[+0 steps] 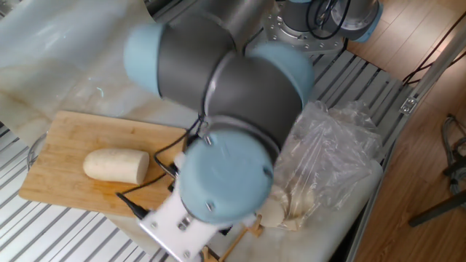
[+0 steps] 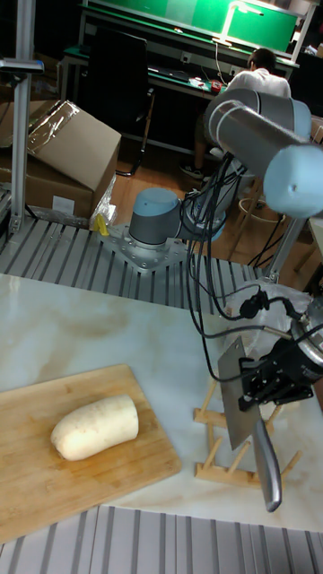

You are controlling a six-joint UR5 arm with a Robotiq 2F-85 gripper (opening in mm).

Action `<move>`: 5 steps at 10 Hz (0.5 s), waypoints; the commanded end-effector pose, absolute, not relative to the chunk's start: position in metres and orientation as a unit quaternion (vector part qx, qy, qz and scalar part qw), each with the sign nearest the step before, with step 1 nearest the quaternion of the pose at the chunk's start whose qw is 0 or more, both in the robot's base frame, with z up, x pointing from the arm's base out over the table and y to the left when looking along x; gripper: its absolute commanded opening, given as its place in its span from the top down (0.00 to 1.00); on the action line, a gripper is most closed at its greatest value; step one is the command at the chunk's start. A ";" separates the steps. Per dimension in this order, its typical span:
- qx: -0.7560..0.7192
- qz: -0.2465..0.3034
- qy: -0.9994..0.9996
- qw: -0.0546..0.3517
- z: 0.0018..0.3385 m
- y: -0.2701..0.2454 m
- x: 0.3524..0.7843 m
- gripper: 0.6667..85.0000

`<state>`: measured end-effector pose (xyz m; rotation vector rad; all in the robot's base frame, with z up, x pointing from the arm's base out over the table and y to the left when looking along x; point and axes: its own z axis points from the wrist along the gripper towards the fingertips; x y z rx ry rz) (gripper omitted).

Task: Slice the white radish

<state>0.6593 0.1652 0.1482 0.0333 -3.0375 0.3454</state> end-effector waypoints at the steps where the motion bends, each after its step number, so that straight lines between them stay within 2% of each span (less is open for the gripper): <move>1: 0.025 0.088 -0.994 0.052 0.210 0.160 0.652 0.99; 3: 0.047 0.077 -0.995 0.042 0.228 0.140 0.657 0.99; 5: 0.101 0.123 -0.987 0.016 0.236 0.092 0.678 0.99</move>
